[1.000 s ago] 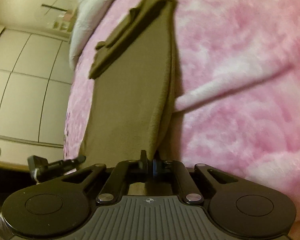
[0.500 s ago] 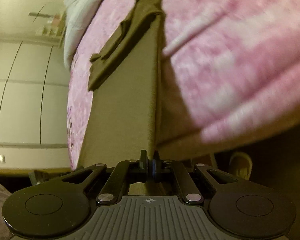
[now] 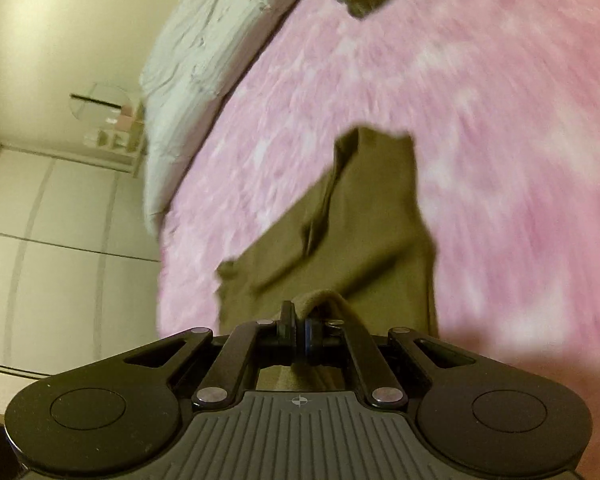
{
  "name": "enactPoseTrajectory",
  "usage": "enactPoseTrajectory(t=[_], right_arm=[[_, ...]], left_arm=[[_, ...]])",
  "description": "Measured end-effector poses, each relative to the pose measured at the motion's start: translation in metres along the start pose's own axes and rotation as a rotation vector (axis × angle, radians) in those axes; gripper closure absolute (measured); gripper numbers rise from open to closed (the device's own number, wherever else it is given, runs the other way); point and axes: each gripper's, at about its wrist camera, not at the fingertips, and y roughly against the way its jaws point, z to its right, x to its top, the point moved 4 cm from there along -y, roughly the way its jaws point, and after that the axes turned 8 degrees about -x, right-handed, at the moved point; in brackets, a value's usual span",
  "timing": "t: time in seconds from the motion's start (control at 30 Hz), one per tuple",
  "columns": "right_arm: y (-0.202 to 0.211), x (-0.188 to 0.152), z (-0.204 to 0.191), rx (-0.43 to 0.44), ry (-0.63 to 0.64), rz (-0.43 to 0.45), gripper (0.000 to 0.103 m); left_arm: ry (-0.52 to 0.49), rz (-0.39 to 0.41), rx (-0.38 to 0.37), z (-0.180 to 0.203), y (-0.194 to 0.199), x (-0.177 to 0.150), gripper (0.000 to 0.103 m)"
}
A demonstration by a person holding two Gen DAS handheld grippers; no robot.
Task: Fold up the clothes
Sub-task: 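Lift the hem with both grippers and fold it over toward the collar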
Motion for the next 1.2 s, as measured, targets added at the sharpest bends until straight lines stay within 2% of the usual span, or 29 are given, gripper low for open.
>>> enactPoseTrajectory(t=[0.1,0.13,0.17,0.2,0.23,0.27,0.3,0.37,0.5,0.6,0.73,0.87,0.9,0.93,0.97,1.0,1.03,1.1,1.2], right_arm=[[-0.032,0.031,0.0,-0.049,-0.01,0.023,0.101],[-0.046,0.042,0.002,-0.074,-0.031,0.036,0.101],[-0.059,0.049,0.004,-0.101,-0.048,0.045,0.081],[-0.065,0.055,0.007,-0.148,-0.058,0.072,0.066],[-0.066,0.059,0.008,-0.189,-0.059,0.119,0.036],[-0.064,0.06,0.007,-0.208,-0.043,0.161,0.028],[-0.061,0.057,0.006,-0.21,-0.013,0.186,0.028],[-0.051,0.044,0.001,-0.237,0.071,0.215,0.028],[-0.051,0.013,-0.008,-0.317,0.291,0.205,0.029],[-0.066,0.004,-0.008,-0.374,0.37,0.184,0.039],[-0.08,0.022,-0.013,-0.395,0.395,0.238,0.043],[-0.101,0.04,-0.024,-0.413,0.463,0.241,0.043],[-0.107,0.043,-0.025,-0.423,0.475,0.239,0.043],[-0.113,0.045,-0.025,-0.433,0.487,0.239,0.043],[-0.117,0.046,-0.025,-0.431,0.499,0.232,0.054],[-0.122,0.047,-0.025,-0.425,0.511,0.224,0.072],[-0.122,0.047,-0.025,-0.421,0.518,0.235,0.099],[-0.118,0.047,-0.026,-0.416,0.528,0.27,0.1],[-0.098,0.047,-0.03,-0.364,0.509,0.342,0.1]], left_arm=[[0.022,0.006,0.029,-0.016,-0.042,0.032,0.092],[0.032,0.006,0.062,-0.024,-0.053,0.041,0.082],[0.043,0.006,0.1,-0.031,-0.064,0.048,0.071],[0.054,0.006,0.138,-0.039,-0.075,0.056,0.067],[0.059,0.011,0.158,-0.043,-0.077,0.06,0.065],[0.062,0.018,0.174,-0.045,-0.077,0.063,0.063],[0.065,0.025,0.189,-0.047,-0.078,0.066,0.061],[-0.015,0.004,0.191,-0.041,-0.073,0.059,0.06],[-0.195,-0.046,0.189,-0.025,-0.062,0.044,0.067],[-0.299,-0.077,0.217,-0.019,-0.075,0.039,0.067],[-0.403,-0.067,0.253,-0.012,-0.096,0.052,0.066],[-0.551,-0.112,0.323,-0.009,-0.128,0.058,0.068],[-0.583,-0.128,0.342,-0.009,-0.133,0.058,0.071],[-0.615,-0.147,0.348,-0.009,-0.137,0.056,0.082],[-0.647,-0.166,0.35,-0.009,-0.14,0.055,0.102],[-0.68,-0.171,0.355,-0.008,-0.142,0.053,0.102],[-0.711,-0.159,0.353,-0.006,-0.141,0.052,0.102],[-0.735,-0.089,0.287,0.003,-0.13,0.053,0.102],[-0.649,0.006,0.179,0.002,-0.11,0.064,0.102]])
